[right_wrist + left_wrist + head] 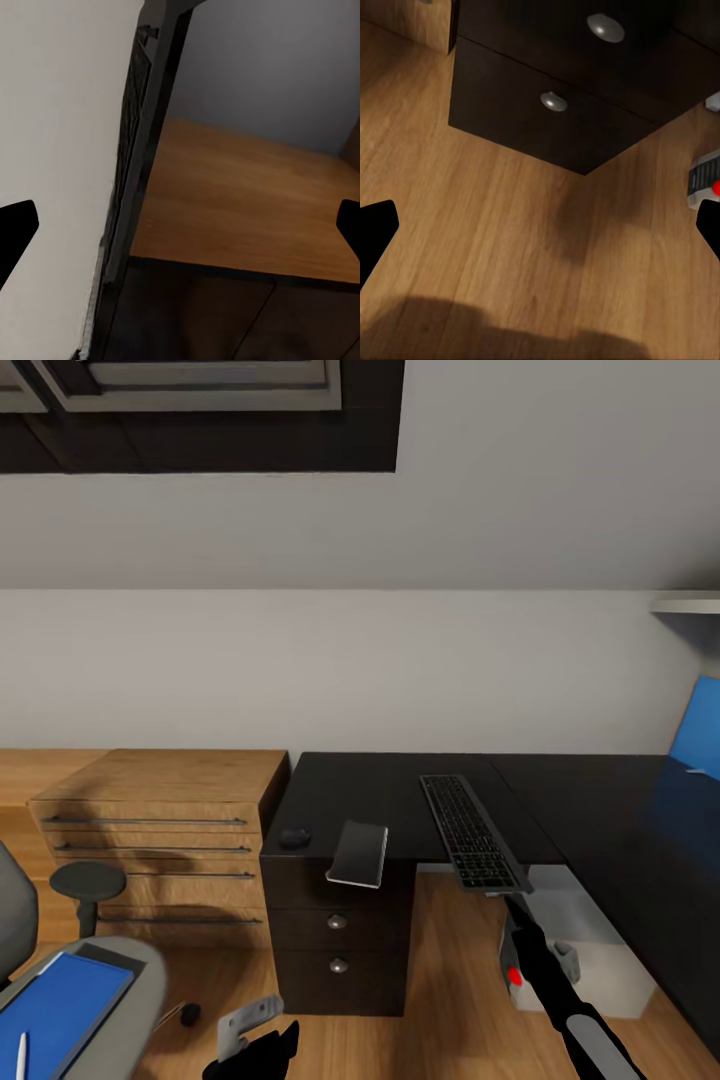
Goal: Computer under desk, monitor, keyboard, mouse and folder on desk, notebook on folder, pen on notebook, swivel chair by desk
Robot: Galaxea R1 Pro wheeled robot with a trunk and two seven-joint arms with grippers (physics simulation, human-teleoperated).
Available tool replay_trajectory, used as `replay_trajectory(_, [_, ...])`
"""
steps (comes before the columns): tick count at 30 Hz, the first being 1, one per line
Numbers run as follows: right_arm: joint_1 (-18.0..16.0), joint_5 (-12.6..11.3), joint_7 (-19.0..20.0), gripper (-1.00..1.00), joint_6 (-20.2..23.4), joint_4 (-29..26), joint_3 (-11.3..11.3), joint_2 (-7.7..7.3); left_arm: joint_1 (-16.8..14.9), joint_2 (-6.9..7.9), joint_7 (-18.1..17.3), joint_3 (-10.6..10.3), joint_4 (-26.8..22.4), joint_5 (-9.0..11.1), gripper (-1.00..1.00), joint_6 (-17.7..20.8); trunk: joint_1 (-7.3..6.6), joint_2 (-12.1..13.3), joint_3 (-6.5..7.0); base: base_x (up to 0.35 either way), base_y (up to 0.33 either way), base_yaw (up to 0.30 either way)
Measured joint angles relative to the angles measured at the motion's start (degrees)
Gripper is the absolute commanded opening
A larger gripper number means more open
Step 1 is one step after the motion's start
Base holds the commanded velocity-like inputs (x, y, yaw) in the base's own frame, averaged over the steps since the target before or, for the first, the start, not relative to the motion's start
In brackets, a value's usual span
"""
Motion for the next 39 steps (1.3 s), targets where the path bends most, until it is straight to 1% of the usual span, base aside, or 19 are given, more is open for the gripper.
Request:
replay_trajectory(4, [0.0, 0.0, 0.0, 1.00, 0.0, 0.0, 0.0, 0.00, 0.0, 0.00, 0.0, 0.0, 0.0, 0.0, 1.00, 0.0, -0.88, 1.6, 0.72, 0.007, 0.000, 0.000])
replay_trajectory(13, [0.0, 0.0, 0.0, 1.00, 0.0, 0.1, -0.1, -0.08, 0.0, 0.00, -0.1, -0.2, 0.0, 0.0, 1.00, 0.0, -0.89, 1.6, 0.72, 0.012, 0.000, 0.000])
replay_trajectory(39, [0.0, 0.0, 0.0, 1.00, 0.0, 0.2, -0.2, -0.15, 0.0, 0.00, -0.1, -0.4, 0.2, -0.1, 1.00, -0.1, -0.89, 1.6, 0.72, 0.075, 0.000, 0.000])
